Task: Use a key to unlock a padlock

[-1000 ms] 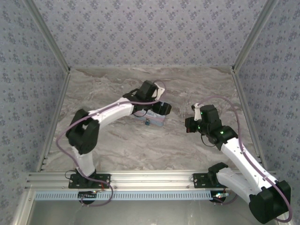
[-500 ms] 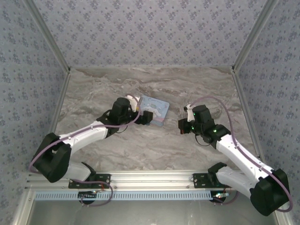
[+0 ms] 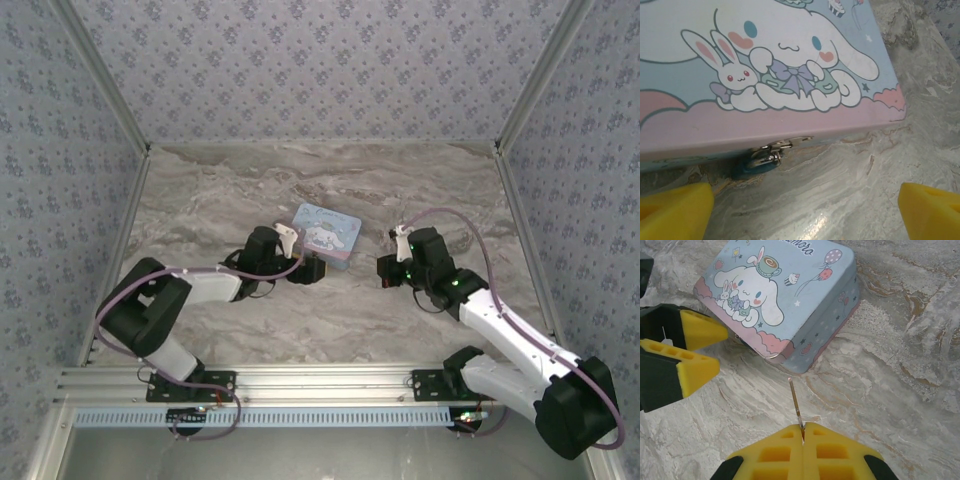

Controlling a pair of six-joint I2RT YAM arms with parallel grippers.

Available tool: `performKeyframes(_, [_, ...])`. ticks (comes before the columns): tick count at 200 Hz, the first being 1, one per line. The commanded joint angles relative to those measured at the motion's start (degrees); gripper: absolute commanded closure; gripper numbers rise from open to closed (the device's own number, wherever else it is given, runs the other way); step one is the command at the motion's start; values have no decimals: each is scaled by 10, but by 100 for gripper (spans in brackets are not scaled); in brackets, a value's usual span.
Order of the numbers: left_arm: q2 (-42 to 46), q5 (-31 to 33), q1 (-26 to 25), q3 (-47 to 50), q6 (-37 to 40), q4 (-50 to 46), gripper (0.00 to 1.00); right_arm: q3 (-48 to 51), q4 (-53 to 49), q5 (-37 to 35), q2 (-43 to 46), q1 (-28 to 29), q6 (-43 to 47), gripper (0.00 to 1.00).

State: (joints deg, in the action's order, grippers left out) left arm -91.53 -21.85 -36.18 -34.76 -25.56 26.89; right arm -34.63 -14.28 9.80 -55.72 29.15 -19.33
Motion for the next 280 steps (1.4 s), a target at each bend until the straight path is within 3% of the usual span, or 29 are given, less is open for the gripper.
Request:
performKeyframes(1, [-22,-25,5,1,-1,73,7,10,33,0,-3,5,-15,100])
performKeyframes(54, [-74,-27,23,-3,-17,129,10,16,127,75,-66,5,-45,100])
performKeyframes(112, [-106,-60,56,-13,-22,182,17,18,161,82,-93,6,-57,100])
performKeyframes(142, [-110,-80,54,-11,-10,182,21,23,166,81,-91,6,-60,100])
performKeyframes(280, [-159,-65,12,-28,6,174,36,40,173,75,-73,7,-57,100])
